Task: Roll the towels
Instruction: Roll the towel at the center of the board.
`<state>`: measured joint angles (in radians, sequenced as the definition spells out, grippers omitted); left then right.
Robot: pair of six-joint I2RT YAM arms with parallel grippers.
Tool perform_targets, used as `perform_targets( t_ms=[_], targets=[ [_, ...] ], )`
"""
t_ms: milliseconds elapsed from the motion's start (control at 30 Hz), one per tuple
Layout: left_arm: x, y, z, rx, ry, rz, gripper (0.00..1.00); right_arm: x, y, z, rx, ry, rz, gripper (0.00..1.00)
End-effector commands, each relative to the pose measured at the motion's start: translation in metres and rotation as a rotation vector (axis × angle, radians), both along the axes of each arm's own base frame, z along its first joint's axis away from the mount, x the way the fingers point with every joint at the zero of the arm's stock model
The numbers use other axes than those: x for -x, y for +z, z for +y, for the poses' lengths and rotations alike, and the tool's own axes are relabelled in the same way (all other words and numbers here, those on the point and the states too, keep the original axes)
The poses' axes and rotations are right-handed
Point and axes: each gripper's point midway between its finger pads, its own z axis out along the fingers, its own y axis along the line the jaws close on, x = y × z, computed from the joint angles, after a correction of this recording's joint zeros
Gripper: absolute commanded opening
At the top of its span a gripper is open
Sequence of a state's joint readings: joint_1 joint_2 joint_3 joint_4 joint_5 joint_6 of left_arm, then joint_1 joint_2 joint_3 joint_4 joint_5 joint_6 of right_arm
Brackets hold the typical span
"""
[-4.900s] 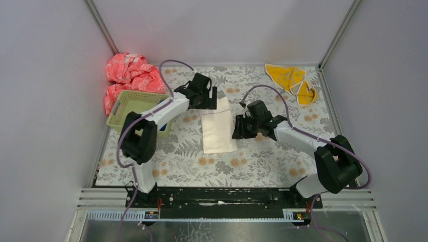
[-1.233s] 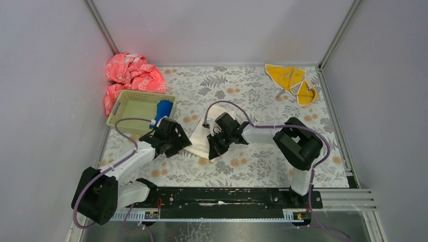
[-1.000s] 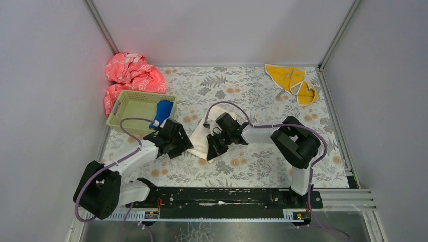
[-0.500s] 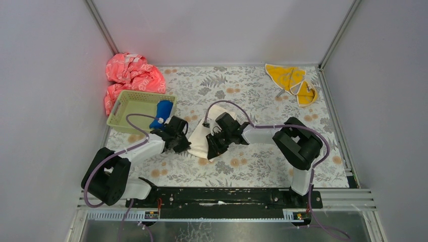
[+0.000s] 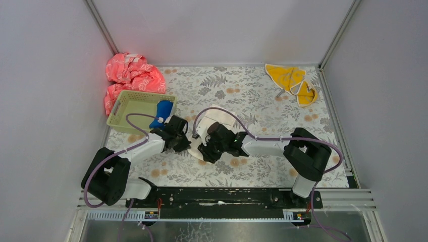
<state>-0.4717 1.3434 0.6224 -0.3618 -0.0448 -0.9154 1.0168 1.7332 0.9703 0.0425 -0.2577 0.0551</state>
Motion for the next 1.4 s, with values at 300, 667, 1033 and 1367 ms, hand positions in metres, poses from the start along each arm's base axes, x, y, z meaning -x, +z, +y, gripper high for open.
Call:
perform_targets(
  t_ms=[300, 667, 1033, 1367],
  targets=[
    [-0.013, 0.010, 0.000, 0.017, 0.036, -0.021, 0.00, 0.003, -0.052, -0.006, 0.225, 0.068, -0.189, 0.45],
    [-0.020, 0.011, 0.011, 0.079, 0.066, -0.004, 0.00, -0.010, -0.060, -0.034, 0.391, 0.043, -0.330, 0.51],
    [-0.023, 0.016, 0.015, 0.052, 0.047, -0.016, 0.11, 0.027, -0.018, 0.011, 0.132, 0.130, -0.071, 0.00],
    [-0.026, 0.035, 0.024, 0.030, 0.067, -0.077, 0.40, -0.002, 0.023, 0.010, -0.246, -0.035, 0.408, 0.00]
  ],
)
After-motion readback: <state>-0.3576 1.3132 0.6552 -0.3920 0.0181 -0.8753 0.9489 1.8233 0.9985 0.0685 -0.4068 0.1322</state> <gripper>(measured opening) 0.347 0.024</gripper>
